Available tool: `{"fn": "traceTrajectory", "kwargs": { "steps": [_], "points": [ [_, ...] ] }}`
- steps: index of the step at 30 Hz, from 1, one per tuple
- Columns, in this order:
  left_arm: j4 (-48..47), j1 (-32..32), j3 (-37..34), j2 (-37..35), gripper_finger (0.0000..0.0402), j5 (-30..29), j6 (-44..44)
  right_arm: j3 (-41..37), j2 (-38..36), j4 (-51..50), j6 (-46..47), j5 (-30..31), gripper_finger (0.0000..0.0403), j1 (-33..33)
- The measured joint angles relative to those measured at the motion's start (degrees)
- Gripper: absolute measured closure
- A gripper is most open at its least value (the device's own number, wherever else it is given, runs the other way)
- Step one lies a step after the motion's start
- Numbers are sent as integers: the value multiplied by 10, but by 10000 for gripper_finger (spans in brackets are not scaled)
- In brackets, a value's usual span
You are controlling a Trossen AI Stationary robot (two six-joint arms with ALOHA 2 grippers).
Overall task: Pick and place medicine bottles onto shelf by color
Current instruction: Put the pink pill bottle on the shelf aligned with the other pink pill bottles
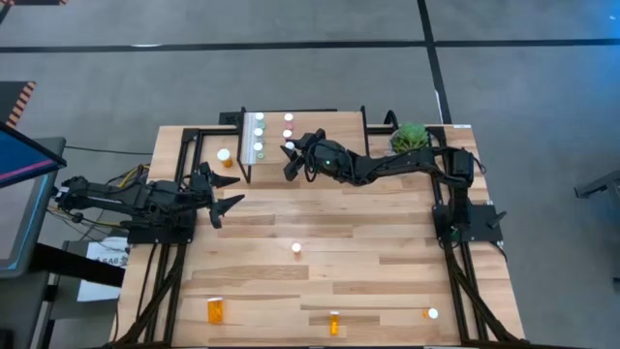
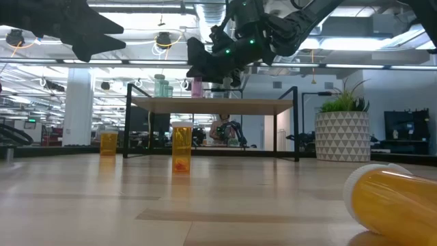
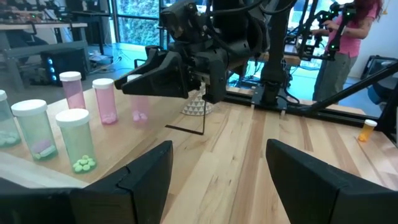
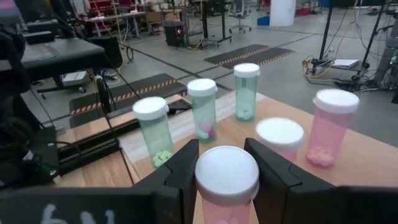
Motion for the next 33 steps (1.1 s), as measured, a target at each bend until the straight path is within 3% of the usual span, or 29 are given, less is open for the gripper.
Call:
{"fn": "traceTrajectory", "kwargs": {
  "steps": [10, 23, 33],
  "points": [
    [0, 0, 0, 0, 156, 0, 0, 45, 15, -34, -14, -13, 265, -2],
    [0, 0, 0, 0, 156, 0, 0, 42, 28, -47, -6, -13, 262, -2],
    [0, 0, 0, 0, 156, 0, 0, 42, 28, -48, -15, -13, 224, -2]
  ]
}}
